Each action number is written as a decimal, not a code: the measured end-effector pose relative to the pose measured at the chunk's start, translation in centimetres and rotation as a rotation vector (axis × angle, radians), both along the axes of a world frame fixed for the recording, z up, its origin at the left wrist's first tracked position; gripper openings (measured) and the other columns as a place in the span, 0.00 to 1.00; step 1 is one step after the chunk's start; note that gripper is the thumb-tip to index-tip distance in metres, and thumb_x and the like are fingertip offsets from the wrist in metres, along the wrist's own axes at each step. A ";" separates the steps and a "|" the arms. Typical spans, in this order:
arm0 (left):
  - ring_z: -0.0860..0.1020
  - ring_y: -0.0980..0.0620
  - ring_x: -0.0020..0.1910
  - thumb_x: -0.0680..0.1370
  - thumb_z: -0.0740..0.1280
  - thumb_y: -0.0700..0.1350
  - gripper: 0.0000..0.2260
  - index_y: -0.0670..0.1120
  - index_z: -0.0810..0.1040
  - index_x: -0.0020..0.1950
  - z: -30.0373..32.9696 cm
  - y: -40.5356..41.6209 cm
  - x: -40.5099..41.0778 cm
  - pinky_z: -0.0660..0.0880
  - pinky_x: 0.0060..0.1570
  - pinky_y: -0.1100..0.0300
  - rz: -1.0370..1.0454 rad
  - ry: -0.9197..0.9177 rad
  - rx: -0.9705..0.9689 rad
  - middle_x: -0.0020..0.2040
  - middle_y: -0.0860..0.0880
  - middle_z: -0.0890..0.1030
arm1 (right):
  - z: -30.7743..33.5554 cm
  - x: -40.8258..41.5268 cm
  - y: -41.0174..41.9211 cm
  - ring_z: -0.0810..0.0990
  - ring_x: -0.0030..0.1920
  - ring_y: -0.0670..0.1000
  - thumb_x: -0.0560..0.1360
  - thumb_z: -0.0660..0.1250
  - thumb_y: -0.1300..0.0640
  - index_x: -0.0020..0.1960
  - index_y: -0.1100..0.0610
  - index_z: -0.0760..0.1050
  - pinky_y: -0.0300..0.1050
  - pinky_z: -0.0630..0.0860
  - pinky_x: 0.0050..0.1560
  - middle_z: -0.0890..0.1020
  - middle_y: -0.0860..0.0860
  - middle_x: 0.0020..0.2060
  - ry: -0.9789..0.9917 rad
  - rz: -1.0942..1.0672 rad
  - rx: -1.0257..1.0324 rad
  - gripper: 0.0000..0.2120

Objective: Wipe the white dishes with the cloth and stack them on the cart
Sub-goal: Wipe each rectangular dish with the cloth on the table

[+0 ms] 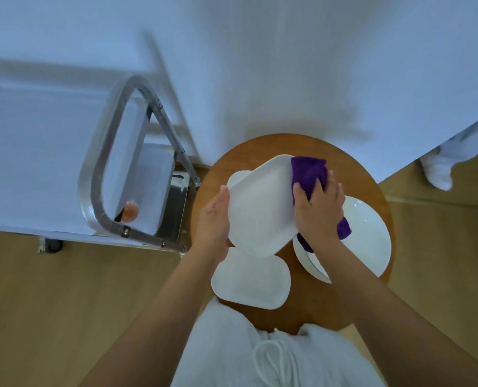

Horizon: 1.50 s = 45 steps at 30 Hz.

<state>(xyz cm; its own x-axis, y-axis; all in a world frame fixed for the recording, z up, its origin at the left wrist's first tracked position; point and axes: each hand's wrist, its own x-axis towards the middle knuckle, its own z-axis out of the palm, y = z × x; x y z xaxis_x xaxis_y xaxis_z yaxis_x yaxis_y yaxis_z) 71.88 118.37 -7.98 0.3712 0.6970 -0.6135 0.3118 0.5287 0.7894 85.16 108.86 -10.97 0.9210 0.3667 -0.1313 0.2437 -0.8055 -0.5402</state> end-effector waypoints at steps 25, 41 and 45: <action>0.81 0.46 0.51 0.79 0.56 0.63 0.22 0.48 0.81 0.51 3.7 0.6 0.6 0.78 0.55 0.49 0.049 -0.002 0.049 0.47 0.47 0.85 | 4.0 -7.3 0.0 0.48 0.75 0.51 0.77 0.43 0.39 0.74 0.47 0.56 0.57 0.45 0.72 0.58 0.47 0.75 -0.129 0.806 0.097 0.28; 0.84 0.46 0.47 0.75 0.61 0.63 0.23 0.45 0.81 0.55 5.1 4.6 -0.5 0.80 0.44 0.53 -0.423 0.069 0.020 0.48 0.44 0.85 | 1.4 -2.5 -6.8 0.77 0.61 0.57 0.63 0.78 0.56 0.58 0.54 0.80 0.54 0.74 0.56 0.80 0.51 0.60 -0.775 1.236 0.211 0.24; 0.84 0.46 0.42 0.78 0.62 0.59 0.19 0.45 0.85 0.49 5.1 2.2 -1.3 0.81 0.39 0.53 -0.136 -0.117 -0.166 0.47 0.42 0.85 | 2.6 -3.0 -6.7 0.81 0.55 0.58 0.62 0.78 0.62 0.55 0.58 0.81 0.49 0.78 0.46 0.82 0.53 0.55 -0.700 1.143 0.230 0.22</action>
<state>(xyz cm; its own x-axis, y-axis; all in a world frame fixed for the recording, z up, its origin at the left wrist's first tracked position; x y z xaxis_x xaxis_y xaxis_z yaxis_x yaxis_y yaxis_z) 70.54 120.60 -2.88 0.5300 0.5290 -0.6627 0.3006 0.6135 0.7302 82.20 102.13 -8.39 -0.0614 0.9137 0.4016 0.9852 0.1200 -0.1222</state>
